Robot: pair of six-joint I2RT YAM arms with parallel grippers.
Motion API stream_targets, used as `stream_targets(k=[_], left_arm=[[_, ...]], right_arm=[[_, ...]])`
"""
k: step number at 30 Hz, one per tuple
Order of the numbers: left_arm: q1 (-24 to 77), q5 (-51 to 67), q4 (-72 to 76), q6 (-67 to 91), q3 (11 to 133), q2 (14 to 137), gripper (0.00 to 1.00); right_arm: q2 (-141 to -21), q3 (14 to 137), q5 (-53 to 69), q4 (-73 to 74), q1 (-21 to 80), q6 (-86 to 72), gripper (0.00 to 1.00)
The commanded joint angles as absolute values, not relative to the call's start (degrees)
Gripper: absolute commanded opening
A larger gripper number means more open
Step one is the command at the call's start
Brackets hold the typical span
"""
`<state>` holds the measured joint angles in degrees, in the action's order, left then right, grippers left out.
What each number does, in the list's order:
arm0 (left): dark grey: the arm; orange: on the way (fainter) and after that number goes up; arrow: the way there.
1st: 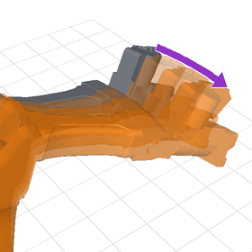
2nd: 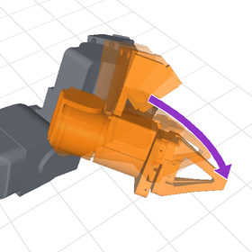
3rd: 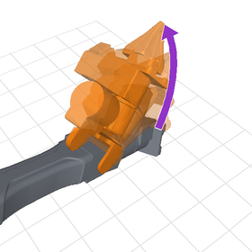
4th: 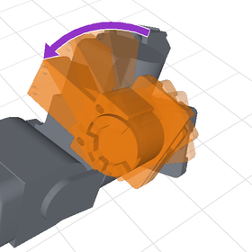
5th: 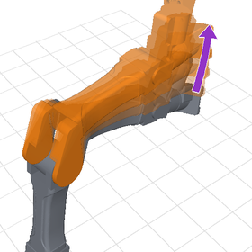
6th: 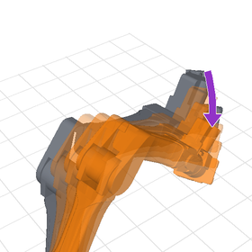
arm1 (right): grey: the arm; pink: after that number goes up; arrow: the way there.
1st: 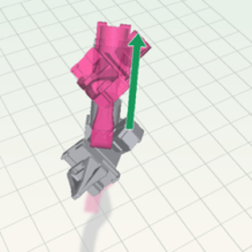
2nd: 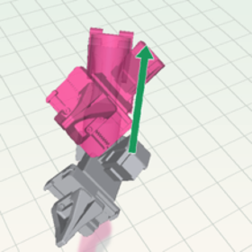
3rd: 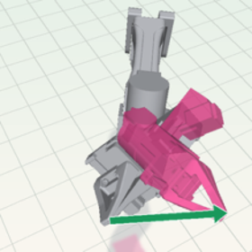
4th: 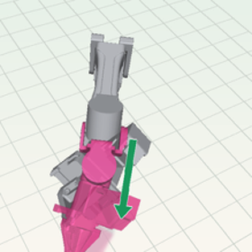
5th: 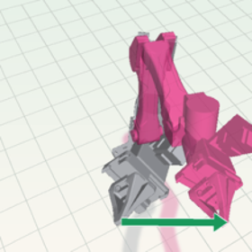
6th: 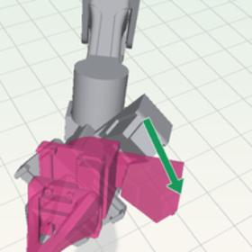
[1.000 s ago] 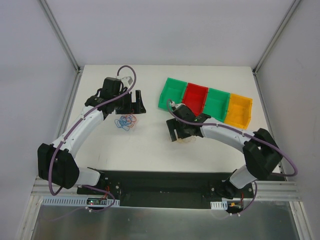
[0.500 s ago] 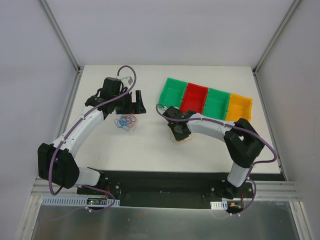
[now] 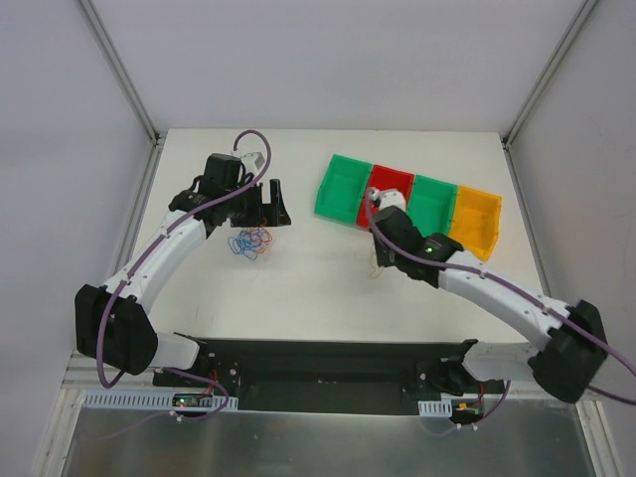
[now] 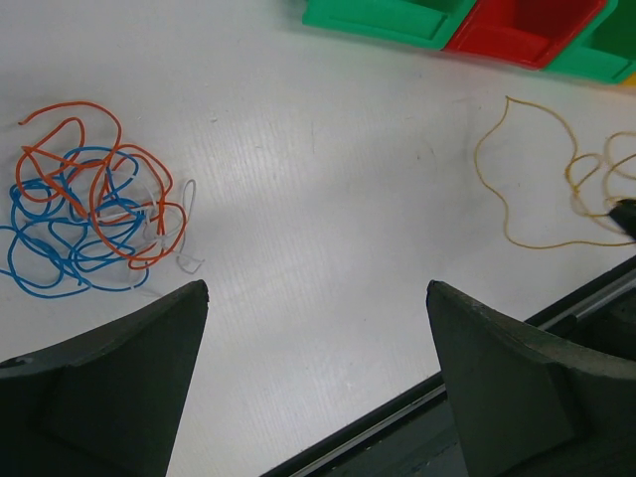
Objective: Untangle the cables
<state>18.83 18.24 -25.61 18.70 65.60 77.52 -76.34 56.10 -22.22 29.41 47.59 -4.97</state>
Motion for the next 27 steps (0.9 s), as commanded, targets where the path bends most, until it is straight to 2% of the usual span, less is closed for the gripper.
stream_targets(k=[1, 7, 16, 22, 27], left_arm=[[19.4, 20.2, -24.3, 18.5, 65.0, 76.7, 0.91], [19.5, 20.7, -23.7, 18.6, 64.6, 76.4, 0.91], [19.6, 20.9, -23.6, 18.6, 64.5, 76.9, 0.91], [19.5, 22.5, -23.6, 18.8, 64.8, 79.5, 0.91], [19.5, 24.0, -23.4, 19.3, 65.4, 81.4, 0.9]], right_arm=[[-65.3, 54.5, -30.7, 23.6, 41.0, -7.2, 0.01], [-62.3, 57.7, -28.7, 21.8, 24.3, -13.6, 0.01], [-66.4, 63.9, -45.6, 16.8, 14.9, -14.2, 0.01], [-65.1, 57.1, -42.5, 2.9, 8.9, -4.9, 0.01], [-69.5, 54.0, -39.6, -1.2, 6.7, 5.3, 0.01]])
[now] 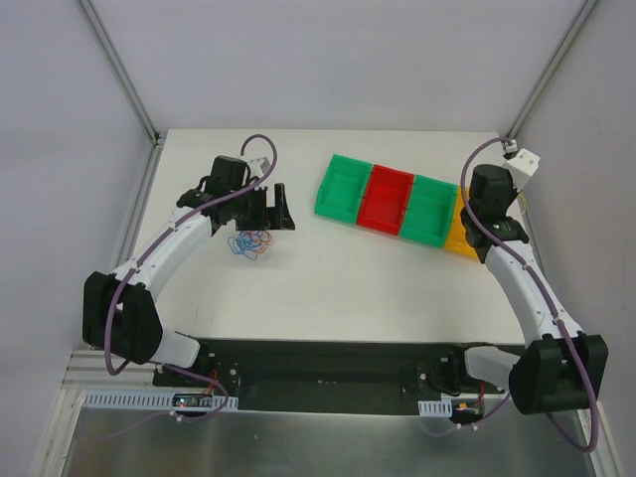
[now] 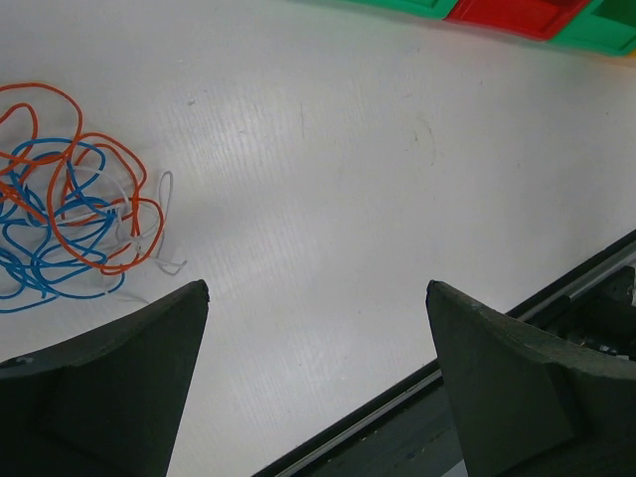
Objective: Untangle the cables
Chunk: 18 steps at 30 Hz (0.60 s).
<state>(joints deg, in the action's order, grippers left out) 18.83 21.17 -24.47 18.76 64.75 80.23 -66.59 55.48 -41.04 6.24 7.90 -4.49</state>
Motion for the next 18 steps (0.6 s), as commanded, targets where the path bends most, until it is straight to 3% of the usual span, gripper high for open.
stream_targets(k=[1, 6, 18], left_arm=[[19.5, 24.1, -23.3, 19.4, 65.5, 81.7, 0.9], [19.5, 25.3, -23.2, 19.8, 65.7, 83.1, 0.9], [19.5, 24.5, -23.0, 19.4, 65.2, 81.7, 0.9]], right_arm=[[-70.6, 53.4, -39.2, -1.2, 6.7, 6.3, 0.01], [-76.5, 51.9, -35.9, -1.2, 6.6, 8.9, 0.01], [-90.5, 62.3, -26.5, 11.0, 3.3, 2.3, 0.01]])
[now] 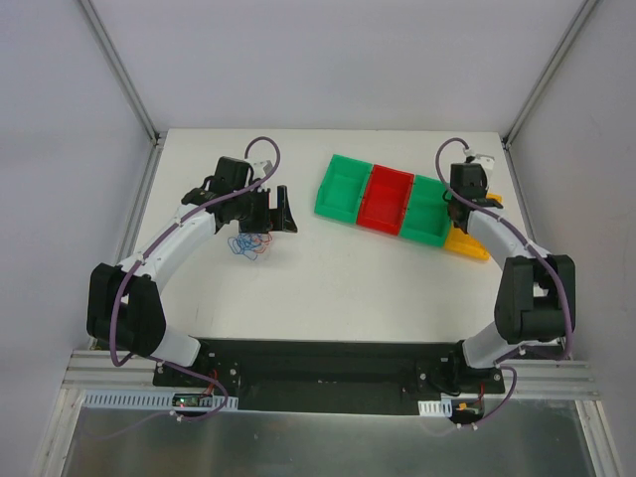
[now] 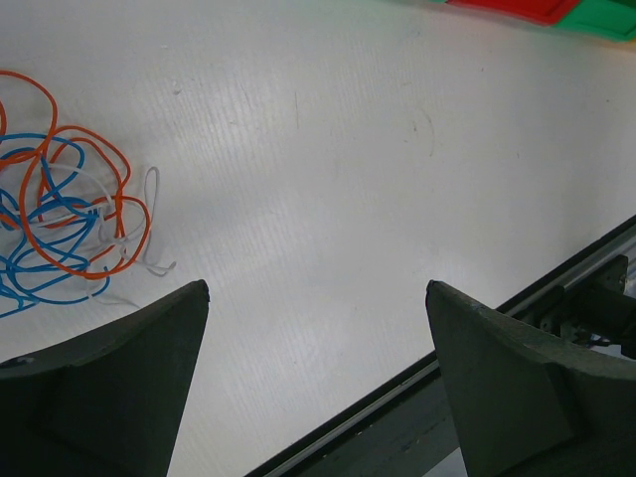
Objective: Untangle the cables
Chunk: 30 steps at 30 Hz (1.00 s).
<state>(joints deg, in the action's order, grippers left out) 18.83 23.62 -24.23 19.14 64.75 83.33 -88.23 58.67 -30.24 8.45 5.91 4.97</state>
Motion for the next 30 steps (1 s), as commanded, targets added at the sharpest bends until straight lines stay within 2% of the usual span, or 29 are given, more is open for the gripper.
stream_targets(k=[1, 10, 17, 22, 30], left_arm=[[19.5, 24.5, -23.0, 19.5, 65.1, 81.6, 0.9], [19.5, 24.6, -23.0, 19.5, 65.0, 80.7, 0.9], [19.5, 24.5, -22.9, 19.5, 64.8, 80.5, 0.9], [19.5, 24.0, -22.9, 19.3, 64.6, 80.2, 0.9], [19.5, 22.9, -22.9, 19.1, 64.5, 79.5, 0.91]], right_arm=[[-91.2, 62.7, -24.5, 11.3, 2.3, 1.4, 0.01], [-97.8, 64.0, -2.9, 11.6, -8.5, -6.7, 0.01], [-99.9, 66.0, 2.1, 14.2, -10.2, -6.5, 0.01], [-93.5, 63.7, 0.4, 14.5, -10.2, -5.7, 0.2], [-80.0, 57.5, -5.4, 15.5, -9.7, -4.4, 0.57]])
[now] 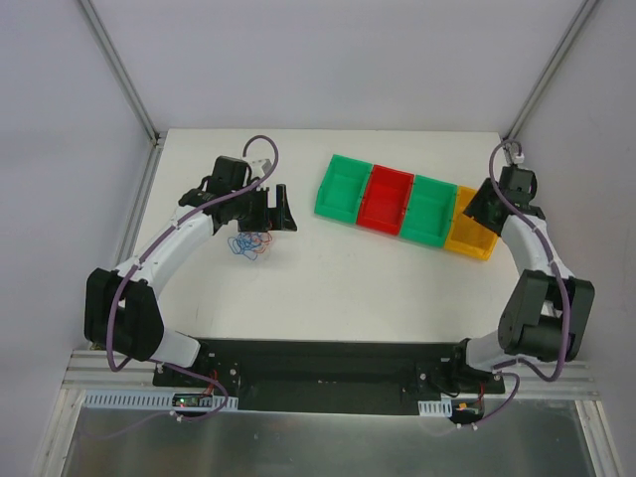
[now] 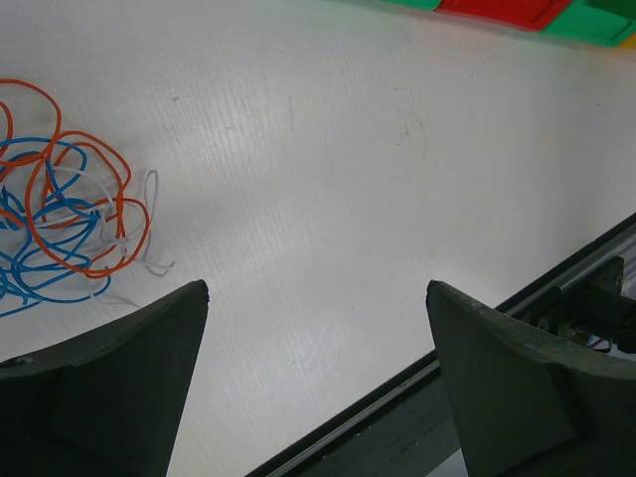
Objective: Untangle the cables
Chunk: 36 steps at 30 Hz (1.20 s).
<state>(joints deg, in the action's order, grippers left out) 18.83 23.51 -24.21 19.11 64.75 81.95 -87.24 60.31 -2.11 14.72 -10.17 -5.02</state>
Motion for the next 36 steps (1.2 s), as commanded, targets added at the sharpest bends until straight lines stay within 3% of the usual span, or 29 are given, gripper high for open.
stream_targets(k=[1, 6, 10, 17, 25, 30, 36], left_arm=[[19.5, 22.5, -22.9, 18.9, 64.5, 79.4, 0.91], [19.4, 18.8, -22.9, 18.1, 64.2, 78.9, 0.91], [18.3, 15.0, -23.1, 18.2, 64.2, 79.3, 0.9], [9.5, 12.3, -23.5, 23.4, 63.9, 82.0, 0.81], [4.0, 18.5, -23.5, 25.9, 65.1, 90.6, 0.8], [3.4, 20.5, -23.5, 26.2, 65.9, 94.7, 0.75], [3.4, 21.3, -23.5, 26.1, 66.0, 95.9, 0.72]], right_arm=[[-78.2, 56.6, -5.9, 15.1, -9.2, -4.6, 0.6], [-70.7, 52.1, -10.5, 9.7, -1.3, -5.3, 0.67], [-71.4, 50.6, -7.2, 0.3, 9.7, -4.1, 0.69], [-88.0, 57.6, 6.0, -15.9, 28.7, -8.3, 0.68], [-106.2, 65.5, 22.0, -31.3, 39.5, -19.9, 0.66], [-115.8, 72.6, 23.5, -30.9, 43.9, -20.7, 0.65], [-119.4, 76.2, 22.1, -27.9, 46.6, -20.9, 0.57]])
